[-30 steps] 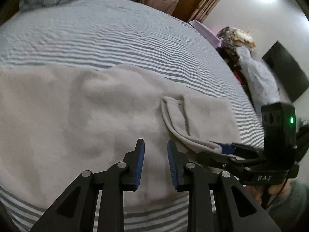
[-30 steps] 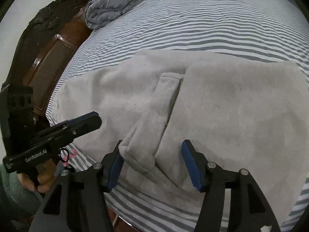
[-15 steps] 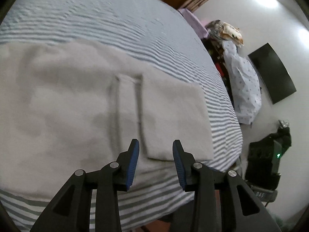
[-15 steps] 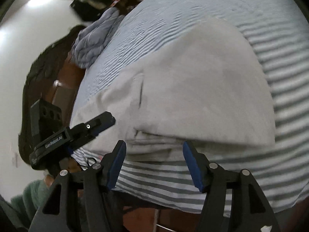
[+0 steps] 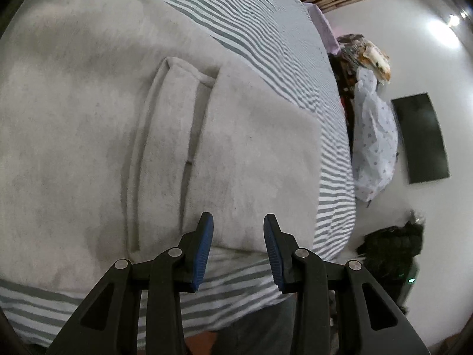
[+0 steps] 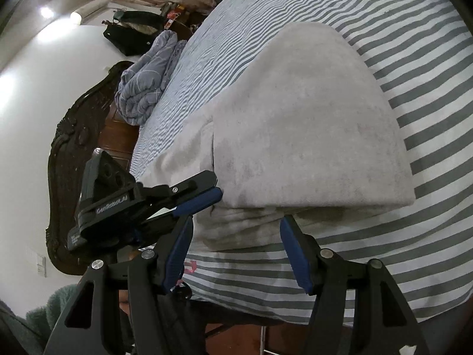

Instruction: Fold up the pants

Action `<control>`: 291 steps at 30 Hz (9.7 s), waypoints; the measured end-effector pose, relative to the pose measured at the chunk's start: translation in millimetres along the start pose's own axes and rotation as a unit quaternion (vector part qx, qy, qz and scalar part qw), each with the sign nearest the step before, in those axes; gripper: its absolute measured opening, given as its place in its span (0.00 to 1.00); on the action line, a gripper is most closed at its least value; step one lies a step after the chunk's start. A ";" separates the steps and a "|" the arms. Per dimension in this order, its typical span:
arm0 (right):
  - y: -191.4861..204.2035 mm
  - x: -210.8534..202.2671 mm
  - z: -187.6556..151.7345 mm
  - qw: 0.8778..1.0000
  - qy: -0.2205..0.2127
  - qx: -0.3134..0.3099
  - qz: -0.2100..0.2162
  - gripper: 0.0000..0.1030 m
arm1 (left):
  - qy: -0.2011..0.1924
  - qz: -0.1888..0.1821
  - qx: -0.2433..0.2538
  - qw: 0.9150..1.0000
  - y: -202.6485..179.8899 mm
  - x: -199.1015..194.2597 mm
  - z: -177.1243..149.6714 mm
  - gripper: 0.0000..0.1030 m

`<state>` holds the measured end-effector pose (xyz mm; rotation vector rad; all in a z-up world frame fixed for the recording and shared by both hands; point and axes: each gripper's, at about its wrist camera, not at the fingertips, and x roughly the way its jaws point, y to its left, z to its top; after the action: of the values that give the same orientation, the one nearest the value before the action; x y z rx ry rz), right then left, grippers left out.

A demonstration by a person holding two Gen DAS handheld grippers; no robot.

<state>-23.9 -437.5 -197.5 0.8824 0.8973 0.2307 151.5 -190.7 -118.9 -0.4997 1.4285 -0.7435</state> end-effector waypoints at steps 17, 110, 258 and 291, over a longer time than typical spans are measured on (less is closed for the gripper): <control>-2.1 4.8 -3.2 1.000 0.005 0.006 0.010 0.58 | -0.010 0.044 -0.020 0.999 13.2 8.5 2.3 0.18; -40.7 16.7 30.1 0.977 -0.058 0.169 0.119 0.13 | -0.020 -0.068 -0.123 0.990 28.6 7.0 -32.6 0.67; 86.4 120.2 50.0 0.920 0.110 -0.153 -0.345 0.66 | -0.168 0.163 0.064 0.970 227.3 -260.2 60.7 0.30; 22.1 -81.1 49.1 0.982 -0.033 -0.038 -0.183 0.59 | -0.051 0.150 0.241 0.957 -137.3 -69.1 17.7 0.27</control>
<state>-33.6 -493.4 -118.4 0.6370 0.9648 -0.0816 148.4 -237.3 28.6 0.0577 1.1393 -0.7736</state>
